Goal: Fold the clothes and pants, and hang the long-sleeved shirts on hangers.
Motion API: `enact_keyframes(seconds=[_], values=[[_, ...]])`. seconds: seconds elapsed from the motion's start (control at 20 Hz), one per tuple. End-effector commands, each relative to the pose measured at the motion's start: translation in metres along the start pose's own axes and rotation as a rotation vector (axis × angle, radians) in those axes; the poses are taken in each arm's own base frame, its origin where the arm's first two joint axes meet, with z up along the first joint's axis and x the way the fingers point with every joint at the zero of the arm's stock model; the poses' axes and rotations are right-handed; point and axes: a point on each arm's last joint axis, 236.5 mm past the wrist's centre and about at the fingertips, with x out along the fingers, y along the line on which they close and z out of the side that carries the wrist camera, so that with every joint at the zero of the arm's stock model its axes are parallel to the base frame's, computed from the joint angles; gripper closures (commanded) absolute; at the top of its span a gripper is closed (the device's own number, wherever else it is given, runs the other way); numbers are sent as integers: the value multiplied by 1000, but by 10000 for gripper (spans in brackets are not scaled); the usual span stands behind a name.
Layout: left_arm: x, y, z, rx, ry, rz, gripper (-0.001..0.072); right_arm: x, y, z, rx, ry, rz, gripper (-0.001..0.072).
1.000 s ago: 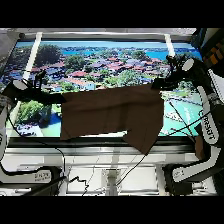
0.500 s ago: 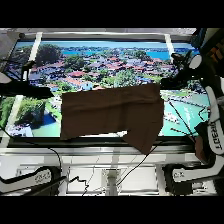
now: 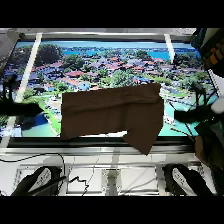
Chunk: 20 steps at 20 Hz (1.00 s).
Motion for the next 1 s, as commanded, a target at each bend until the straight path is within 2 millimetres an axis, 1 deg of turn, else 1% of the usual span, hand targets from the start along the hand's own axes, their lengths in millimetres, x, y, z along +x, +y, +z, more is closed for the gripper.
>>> enact_keyframes(seconds=[0.0, 0.05, 0.1, 0.2, 0.3, 0.4, 0.45, 0.5, 0.55, 0.6, 0.65, 0.7, 0.85, 0.95], values=[[28, -5, -53, -47, 97, -49, 697, 39, 14, -55, 64, 0, 86, 630], [33, -6, -60, -58, 116, -60, 697, 47, 23, -61, 89, 13, 128, 630], [35, -7, -63, -63, 125, -65, 697, 52, 30, -63, 109, 17, 163, 630], [35, -7, -64, -64, 126, -65, 697, 57, 39, -62, 133, 33, 209, 695], [35, -7, -64, -64, 126, -65, 697, 65, 39, -66, 127, 75, 219, 695], [35, -6, -63, -64, 122, -62, 697, 74, 39, -77, 133, 155, 228, 685], [36, -5, -61, -63, 115, -57, 697, 79, 38, -81, 152, 186, 231, 457], [36, -3, -59, -63, 107, -51, 697, 84, 36, -85, 171, 218, 223, 169], [36, -2, -58, -63, 102, -47, 697, 88, 30, -90, 167, 248, 204, 128], [36, -2, -57, -63, 99, -45, 696, 93, 22, -96, 157, 280, 174, 166], [36, -2, -57, -63, 99, -45, 697, 98, 16, -101, 148, 309, 151, 251], [36, -2, -57, -63, 99, -45, 696, 103, 13, -99, 152, 309, 143, 252], [36, -2, -57, -64, 99, -45, 696, 114, 22, -77, 176, 230, 194, 253], [36, -2, -58, -64, 99, -46, 697, 122, 18, -69, 166, 198, 188, 307]])
